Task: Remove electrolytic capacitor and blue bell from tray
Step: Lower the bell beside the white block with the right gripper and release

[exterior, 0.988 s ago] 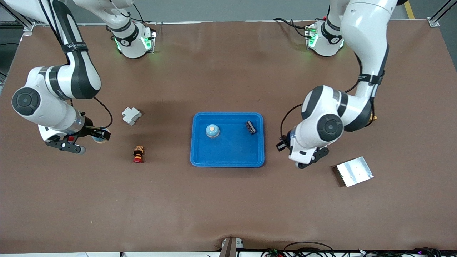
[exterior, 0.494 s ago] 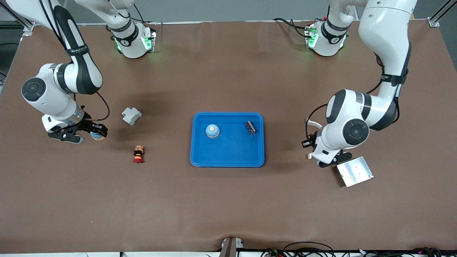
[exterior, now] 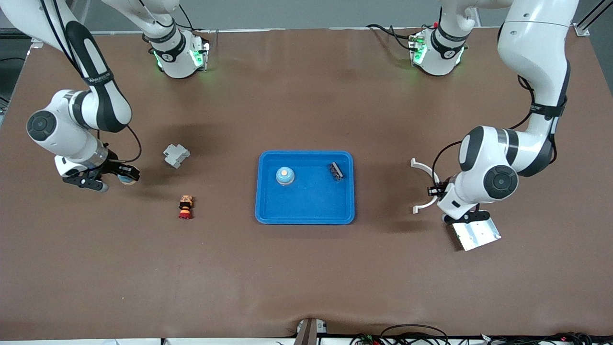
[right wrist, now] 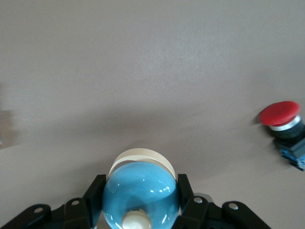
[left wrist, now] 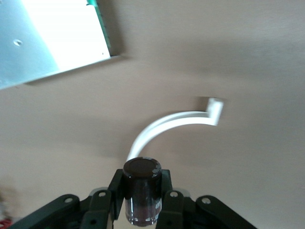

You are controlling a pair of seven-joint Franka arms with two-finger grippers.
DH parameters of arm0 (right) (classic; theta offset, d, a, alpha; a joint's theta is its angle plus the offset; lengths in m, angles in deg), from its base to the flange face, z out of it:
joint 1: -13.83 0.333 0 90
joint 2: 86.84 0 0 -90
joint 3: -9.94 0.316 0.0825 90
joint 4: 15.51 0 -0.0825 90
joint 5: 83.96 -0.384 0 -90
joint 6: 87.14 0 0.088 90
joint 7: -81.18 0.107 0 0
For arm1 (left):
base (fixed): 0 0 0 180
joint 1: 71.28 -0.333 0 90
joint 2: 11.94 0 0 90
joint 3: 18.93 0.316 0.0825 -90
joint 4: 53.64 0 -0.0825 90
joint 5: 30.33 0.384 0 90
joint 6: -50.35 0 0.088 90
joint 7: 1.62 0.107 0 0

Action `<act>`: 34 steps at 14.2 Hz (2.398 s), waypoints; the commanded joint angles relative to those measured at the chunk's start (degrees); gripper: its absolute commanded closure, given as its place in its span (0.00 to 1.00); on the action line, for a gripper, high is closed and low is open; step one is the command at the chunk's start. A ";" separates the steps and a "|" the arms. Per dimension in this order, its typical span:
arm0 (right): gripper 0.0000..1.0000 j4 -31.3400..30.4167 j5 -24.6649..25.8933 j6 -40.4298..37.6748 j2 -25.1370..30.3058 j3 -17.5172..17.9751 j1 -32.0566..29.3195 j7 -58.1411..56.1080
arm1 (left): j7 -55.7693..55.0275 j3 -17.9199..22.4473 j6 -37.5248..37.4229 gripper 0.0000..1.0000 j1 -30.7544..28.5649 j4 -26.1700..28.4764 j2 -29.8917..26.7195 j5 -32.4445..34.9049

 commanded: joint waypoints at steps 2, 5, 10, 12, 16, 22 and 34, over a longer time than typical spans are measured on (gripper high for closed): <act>1.00 2.04 -1.49 0.99 -4.10 1.27 -1.80 -0.74 | 6.16 -0.55 2.35 0.88 -2.29 3.10 -1.85 2.91; 1.00 2.92 -2.90 0.91 -5.94 1.27 -1.80 -0.74 | 7.05 -0.46 6.04 0.88 -2.90 5.39 -1.85 3.35; 1.00 3.80 -3.34 0.99 -7.96 1.36 -1.54 -0.74 | 7.40 -0.46 10.88 0.88 -3.60 9.52 -1.85 6.16; 1.00 4.15 -3.43 0.99 -8.32 1.36 -1.45 -0.48 | 8.98 -0.46 12.02 0.83 -3.78 10.40 -1.77 6.51; 1.00 4.68 -3.78 1.08 -9.29 1.36 -1.27 -0.30 | 10.57 -0.46 12.81 0.83 -4.49 11.19 -1.68 6.78; 1.00 4.77 -4.92 2.05 -10.52 1.36 -1.27 0.05 | 11.18 -0.46 15.89 0.82 -4.57 12.77 -1.33 6.87; 0.00 8.01 -7.30 -1.97 -10.17 1.27 -0.75 -1.00 | 11.18 -0.46 16.60 0.75 -4.66 13.92 -1.50 6.96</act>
